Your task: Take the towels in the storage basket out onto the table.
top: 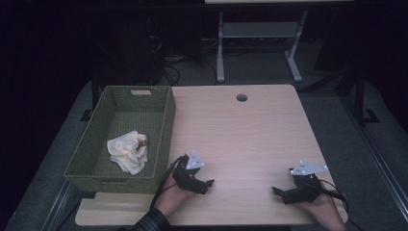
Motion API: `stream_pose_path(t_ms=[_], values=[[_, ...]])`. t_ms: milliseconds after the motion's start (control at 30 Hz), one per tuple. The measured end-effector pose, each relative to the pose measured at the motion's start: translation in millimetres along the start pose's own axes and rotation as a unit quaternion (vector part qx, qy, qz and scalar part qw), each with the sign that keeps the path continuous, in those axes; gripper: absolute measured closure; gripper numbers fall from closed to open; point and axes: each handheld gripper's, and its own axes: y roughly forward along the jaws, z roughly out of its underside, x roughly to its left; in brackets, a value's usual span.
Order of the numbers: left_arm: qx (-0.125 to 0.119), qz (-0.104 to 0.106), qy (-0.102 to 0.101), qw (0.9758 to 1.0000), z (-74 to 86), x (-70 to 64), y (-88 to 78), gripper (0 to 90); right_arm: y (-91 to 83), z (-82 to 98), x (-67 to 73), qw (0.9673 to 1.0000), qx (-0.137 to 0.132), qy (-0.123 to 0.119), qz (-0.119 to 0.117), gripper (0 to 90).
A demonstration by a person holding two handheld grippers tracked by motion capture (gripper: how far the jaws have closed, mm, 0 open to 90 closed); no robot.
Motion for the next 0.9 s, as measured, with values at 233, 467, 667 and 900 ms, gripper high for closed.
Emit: stream_pose_path(t_ms=[233,467,667,900], values=[[0.002,0.007,-0.013,0.9999,-2.0,1.6,-0.7,12.0,0.1,0.0,0.2,1.0000,0.000,0.002,0.000,1.8],[-0.003,0.016,-0.021,0.9996,-5.1,2.4,-4.5,12.0,0.1,-0.1,0.0,1.0000,0.000,0.000,0.000,1.7],[-0.004,0.019,-0.020,0.9996,-11.3,1.0,-8.0,12.0,0.3,0.0,0.1,1.0000,-0.001,0.001,0.000,1.7],[-0.004,0.015,-0.005,0.9999,-18.2,0.4,-10.7,12.0,0.3,-0.1,0.0,1.0000,-0.001,0.001,-0.001,1.7]])
